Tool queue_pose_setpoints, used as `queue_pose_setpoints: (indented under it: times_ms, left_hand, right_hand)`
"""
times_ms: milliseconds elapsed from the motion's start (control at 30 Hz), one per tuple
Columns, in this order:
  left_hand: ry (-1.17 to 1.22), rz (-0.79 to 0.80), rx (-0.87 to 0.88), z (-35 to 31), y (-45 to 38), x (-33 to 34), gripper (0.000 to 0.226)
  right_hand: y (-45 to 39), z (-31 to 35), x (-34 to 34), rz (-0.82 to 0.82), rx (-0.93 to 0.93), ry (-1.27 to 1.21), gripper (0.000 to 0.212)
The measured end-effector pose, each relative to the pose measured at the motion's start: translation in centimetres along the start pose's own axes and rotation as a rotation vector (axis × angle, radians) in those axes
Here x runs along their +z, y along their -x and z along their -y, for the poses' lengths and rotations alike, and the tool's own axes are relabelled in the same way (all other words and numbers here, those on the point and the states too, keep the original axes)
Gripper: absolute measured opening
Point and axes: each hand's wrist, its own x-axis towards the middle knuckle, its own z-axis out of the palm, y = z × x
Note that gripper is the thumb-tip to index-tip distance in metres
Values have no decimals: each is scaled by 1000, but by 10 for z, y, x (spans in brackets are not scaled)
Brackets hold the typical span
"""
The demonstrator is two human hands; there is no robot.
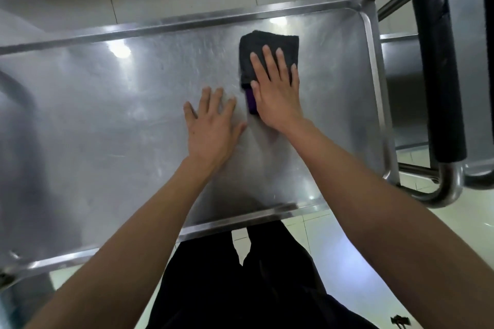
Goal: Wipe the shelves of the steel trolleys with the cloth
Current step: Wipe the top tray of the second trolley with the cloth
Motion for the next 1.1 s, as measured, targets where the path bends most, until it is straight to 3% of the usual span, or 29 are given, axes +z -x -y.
queue_pose_setpoints:
  times_ms: [267, 533, 700, 900, 1100]
  left_hand:
    - [-23, 102, 132, 22, 0, 11, 99]
    - [-12, 149, 181, 30, 3, 5, 106]
    - [-12, 100, 162, 27, 12, 3, 97]
    - [0, -93, 189, 1, 66, 14, 38]
    - [-62, 26, 152, -9, 97, 27, 49]
  right_hand:
    - [-78, 32, -17, -31, -30, 1, 60]
    - [-15, 17, 1, -37, -13, -13, 59]
    - [61, 5, 21, -28, 5, -28, 59]
    - [159, -5, 53, -16, -42, -49, 59]
    - [242, -13, 75, -6, -84, -31, 59]
